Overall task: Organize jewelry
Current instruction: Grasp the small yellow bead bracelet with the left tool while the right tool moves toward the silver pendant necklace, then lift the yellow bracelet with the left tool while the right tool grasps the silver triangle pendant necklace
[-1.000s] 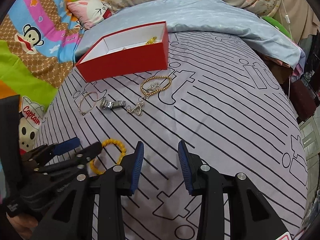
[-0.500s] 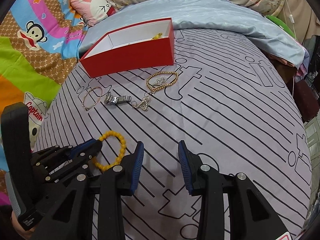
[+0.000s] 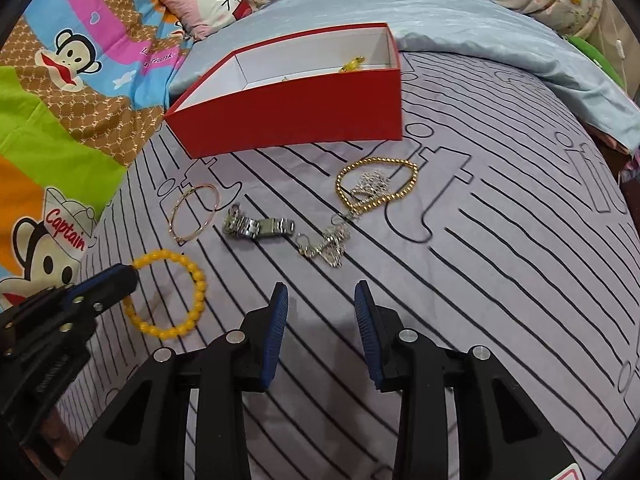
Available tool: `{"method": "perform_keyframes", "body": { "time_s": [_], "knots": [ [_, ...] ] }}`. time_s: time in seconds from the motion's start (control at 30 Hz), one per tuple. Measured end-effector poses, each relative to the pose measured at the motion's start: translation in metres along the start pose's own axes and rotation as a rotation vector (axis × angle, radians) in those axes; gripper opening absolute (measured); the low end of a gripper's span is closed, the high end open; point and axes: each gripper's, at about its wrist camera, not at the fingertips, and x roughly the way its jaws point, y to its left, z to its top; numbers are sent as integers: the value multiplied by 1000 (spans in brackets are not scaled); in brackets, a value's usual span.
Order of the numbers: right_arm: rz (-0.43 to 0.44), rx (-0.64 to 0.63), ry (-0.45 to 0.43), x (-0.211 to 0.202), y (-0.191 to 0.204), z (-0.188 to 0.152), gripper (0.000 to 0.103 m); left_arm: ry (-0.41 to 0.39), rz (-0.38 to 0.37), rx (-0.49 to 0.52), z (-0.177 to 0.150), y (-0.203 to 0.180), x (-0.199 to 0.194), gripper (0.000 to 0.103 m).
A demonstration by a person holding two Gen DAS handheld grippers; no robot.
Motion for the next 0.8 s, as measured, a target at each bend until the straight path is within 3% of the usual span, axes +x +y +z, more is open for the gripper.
{"method": "perform_keyframes", "body": {
  "time_s": [0.23,0.4,0.6,0.63,0.67,0.8],
  "knots": [
    [28,28,-1,20,-7,14,31,6,14,-37,7,17,3,7],
    [24,6,-4,24,-5,18,18,12,9,-39,7,19,6,7],
    [25,-7,-2,20,-7,12,18,19,0,-44,6,18,8,7],
    [28,-3,-1,18,-8,10,14,20,-2,-44,6,18,9,7],
    [34,0,2,16,-9,8,1,19,-4,-46,6,18,8,7],
    [37,10,4,8,-13,1,0,13,-11,-41,7,16,6,7]
  ]
}}
